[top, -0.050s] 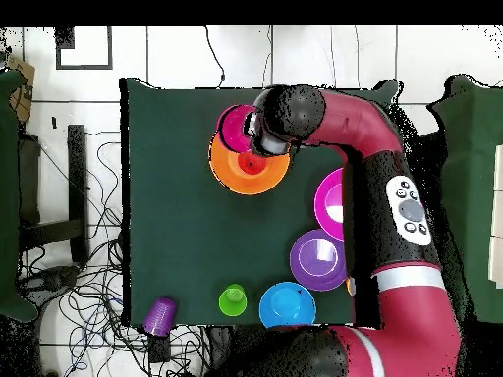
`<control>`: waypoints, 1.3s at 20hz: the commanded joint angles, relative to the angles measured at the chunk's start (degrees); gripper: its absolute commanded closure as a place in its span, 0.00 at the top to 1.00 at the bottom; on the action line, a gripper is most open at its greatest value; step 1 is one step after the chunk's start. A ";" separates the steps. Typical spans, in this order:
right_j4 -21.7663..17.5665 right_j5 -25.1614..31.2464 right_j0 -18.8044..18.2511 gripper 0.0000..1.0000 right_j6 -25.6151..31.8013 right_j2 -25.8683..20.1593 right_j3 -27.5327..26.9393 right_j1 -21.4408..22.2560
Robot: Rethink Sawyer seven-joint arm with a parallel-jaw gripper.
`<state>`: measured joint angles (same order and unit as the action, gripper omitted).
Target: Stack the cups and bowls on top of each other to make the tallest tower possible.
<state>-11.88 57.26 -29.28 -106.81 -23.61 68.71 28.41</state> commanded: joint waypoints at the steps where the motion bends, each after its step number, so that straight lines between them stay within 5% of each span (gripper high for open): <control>1: -3.35 6.18 -0.25 0.00 20.60 -7.34 -0.49 -3.42; 13: 0.53 5.89 -4.07 0.00 21.91 -13.40 7.59 -2.63; 26: -2.26 7.36 -9.57 0.00 23.81 -18.86 12.03 -3.41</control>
<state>-11.57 58.39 -37.44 -101.79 -38.86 77.37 25.50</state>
